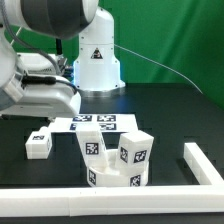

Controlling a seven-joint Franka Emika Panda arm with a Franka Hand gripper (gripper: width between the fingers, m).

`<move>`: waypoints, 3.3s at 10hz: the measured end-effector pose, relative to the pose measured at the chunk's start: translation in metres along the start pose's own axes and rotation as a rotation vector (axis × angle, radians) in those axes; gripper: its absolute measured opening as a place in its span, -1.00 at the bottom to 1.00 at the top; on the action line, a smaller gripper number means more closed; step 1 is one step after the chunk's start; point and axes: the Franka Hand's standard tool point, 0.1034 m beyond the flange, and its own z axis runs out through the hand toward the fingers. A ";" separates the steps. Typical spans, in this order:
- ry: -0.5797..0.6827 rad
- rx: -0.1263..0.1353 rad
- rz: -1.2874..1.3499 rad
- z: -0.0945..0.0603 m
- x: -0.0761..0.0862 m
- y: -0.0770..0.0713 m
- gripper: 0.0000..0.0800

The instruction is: Assemble stool

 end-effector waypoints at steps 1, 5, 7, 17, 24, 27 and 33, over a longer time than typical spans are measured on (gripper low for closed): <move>-0.004 -0.001 -0.002 0.004 0.001 -0.002 0.62; 0.014 -0.002 -0.005 0.008 0.007 -0.003 0.62; 0.004 0.003 -0.002 0.011 0.006 -0.001 0.62; -0.108 0.042 0.057 0.044 0.019 0.004 0.62; -0.106 0.039 0.063 0.066 0.024 -0.002 -0.02; -0.107 0.040 0.064 0.066 0.024 -0.001 -0.16; -0.031 0.029 0.063 0.019 0.008 -0.025 -0.16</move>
Offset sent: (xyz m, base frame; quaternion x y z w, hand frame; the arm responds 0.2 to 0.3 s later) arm 0.0000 0.0000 0.0000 0.0000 0.0000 0.0000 1.0000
